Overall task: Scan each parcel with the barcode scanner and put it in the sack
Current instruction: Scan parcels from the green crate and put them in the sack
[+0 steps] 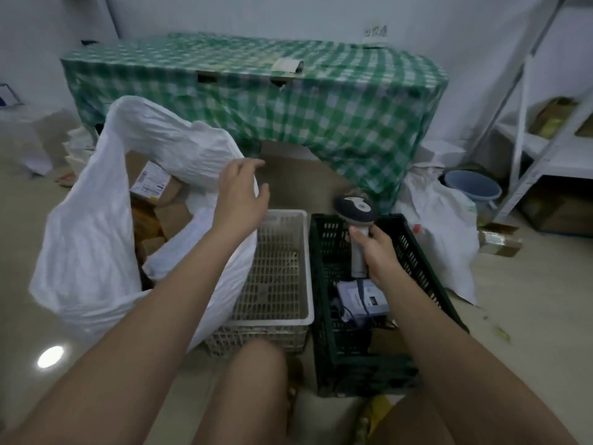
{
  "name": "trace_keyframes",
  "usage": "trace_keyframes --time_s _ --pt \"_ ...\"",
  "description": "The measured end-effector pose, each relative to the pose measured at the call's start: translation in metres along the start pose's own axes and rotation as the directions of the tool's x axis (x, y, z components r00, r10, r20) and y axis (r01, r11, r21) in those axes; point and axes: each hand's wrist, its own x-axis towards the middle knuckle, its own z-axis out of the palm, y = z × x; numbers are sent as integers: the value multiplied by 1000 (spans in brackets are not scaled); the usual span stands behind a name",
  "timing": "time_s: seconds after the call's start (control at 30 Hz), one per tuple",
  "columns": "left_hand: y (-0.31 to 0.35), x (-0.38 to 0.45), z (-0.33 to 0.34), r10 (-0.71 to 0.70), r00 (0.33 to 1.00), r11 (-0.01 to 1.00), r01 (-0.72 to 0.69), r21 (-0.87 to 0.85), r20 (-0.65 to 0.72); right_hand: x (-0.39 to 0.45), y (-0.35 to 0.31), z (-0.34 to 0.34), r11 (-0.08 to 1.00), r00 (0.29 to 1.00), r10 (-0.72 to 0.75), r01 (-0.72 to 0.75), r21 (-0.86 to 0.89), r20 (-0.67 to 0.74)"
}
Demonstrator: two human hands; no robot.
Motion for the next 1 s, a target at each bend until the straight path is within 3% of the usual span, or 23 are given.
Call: trace_keyframes --time_s 0.13,0.27,0.37,0.5,0.77,0.9,1.0 --pt "46 1 71 126 978 989 -112 -94 166 12 39 -44 997 991 55 -50 51 -123" --pt "65 -14 166 58 905 992 -6 -125 420 27 80 -83 989 968 133 -116 91 -213" --pt "50 -32 243 -45 782 990 117 -76 621 42 111 -112 980 947 178 -146 135 -267" --pt "20 -60 329 -94 598 987 161 -4 796 66 130 -151 969 927 245 -222 110 -283" --pt "-2 -111 463 -97 468 978 206 -2 879 73 158 -197 986 953 119 -145 -76 -280" --pt "-5 -124 508 -23 462 971 222 -91 887 70 178 -201 989 948 117 -139 -53 -297" --pt "-9 -120 536 89 462 979 121 -162 882 77 189 -200 989 936 147 -149 20 -319"
